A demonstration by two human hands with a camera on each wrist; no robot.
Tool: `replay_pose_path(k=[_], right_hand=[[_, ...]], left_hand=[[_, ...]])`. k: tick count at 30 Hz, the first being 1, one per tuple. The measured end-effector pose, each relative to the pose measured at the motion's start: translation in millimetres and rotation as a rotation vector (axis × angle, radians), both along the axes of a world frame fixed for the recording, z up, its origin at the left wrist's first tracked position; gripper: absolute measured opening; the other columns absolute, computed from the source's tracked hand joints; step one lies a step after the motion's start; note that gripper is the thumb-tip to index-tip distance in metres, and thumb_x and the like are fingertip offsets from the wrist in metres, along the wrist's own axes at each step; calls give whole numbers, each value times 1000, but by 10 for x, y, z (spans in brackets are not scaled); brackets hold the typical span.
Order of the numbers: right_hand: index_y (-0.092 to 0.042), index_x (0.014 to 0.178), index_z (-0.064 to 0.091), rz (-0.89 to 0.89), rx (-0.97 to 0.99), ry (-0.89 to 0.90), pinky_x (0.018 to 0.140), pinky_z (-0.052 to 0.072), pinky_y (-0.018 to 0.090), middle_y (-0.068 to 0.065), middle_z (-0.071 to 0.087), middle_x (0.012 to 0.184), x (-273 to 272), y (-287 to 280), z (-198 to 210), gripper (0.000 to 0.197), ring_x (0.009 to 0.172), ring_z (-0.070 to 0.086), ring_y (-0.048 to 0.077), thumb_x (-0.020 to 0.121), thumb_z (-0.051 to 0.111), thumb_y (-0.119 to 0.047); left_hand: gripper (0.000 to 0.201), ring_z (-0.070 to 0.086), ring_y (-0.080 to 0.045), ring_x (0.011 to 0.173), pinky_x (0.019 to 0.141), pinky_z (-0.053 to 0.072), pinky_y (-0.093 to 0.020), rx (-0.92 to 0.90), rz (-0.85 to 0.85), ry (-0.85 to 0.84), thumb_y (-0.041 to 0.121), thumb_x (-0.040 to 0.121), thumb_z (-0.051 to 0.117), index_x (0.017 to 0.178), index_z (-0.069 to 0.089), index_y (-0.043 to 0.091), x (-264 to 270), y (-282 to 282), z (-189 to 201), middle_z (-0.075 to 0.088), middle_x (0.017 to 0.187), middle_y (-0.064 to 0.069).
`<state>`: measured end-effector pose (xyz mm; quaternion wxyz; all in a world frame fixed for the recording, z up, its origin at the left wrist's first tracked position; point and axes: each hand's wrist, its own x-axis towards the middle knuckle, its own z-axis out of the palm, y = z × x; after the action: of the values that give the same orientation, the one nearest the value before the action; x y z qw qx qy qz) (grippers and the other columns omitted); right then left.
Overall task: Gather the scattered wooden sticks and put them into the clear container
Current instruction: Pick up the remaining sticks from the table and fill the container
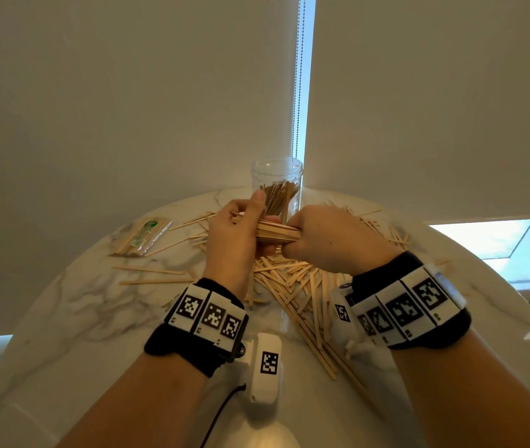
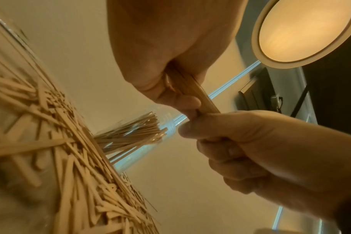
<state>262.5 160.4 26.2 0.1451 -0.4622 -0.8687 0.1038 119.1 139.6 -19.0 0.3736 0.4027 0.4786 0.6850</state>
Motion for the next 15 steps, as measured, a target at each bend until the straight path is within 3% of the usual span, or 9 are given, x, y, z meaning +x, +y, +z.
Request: replay_pose_path(k=[2,4,6,8,10,13,15], right_hand=[[-31,99,73,15,-33,2,58,41,22,-8,66,71,6,-8,8,16,64,61,7,87,68,-40],[-32,98,71,49,-115,47,60,44,23,-8,68,76,38,-7,42,26,68,64,8,84,71,-53],[-30,97,70,76,-142,82,61,45,24,-7,68,78,65,-8,80,37,70,64,8,81,69,-63],[-28,95,70,70,-63,95,58,40,22,-6,66,76,78,-16,105,41,66,60,8,84,63,-66],[-26,93,73,61,27,99,54,35,20,-4,65,71,83,-30,108,43,58,55,6,87,58,-66],[-27,90,76,59,19,124,49,32,20,-3,60,61,105,-15,102,41,47,46,5,90,56,-64],[-29,90,76,29,8,143,49,32,20,-5,57,57,156,25,126,38,44,43,4,92,55,-62]], left_hand=[[39,71,-24,66,50,54,-27,7,11,30,46,92,67,88,64,7,-6,-6,-32,74,80,-11],[44,71,-31,70,60,59,-38,3,57,57,52,87,71,79,64,9,-41,13,-62,73,78,-15],[43,73,-34,74,67,61,-47,17,102,52,52,87,71,83,65,10,-64,25,-68,72,84,-19],[41,72,-22,65,55,59,-35,26,121,-18,46,92,67,96,61,5,-60,28,-54,69,85,-15],[39,66,-13,55,49,53,-23,13,102,-69,42,98,59,94,57,3,-36,39,-44,66,77,-11],[44,67,-13,54,50,54,-24,-77,56,-76,45,104,43,90,57,6,-16,88,5,67,73,-11],[47,72,-17,69,57,56,-28,-160,11,-131,49,105,38,94,59,7,-44,149,98,71,83,-12]])
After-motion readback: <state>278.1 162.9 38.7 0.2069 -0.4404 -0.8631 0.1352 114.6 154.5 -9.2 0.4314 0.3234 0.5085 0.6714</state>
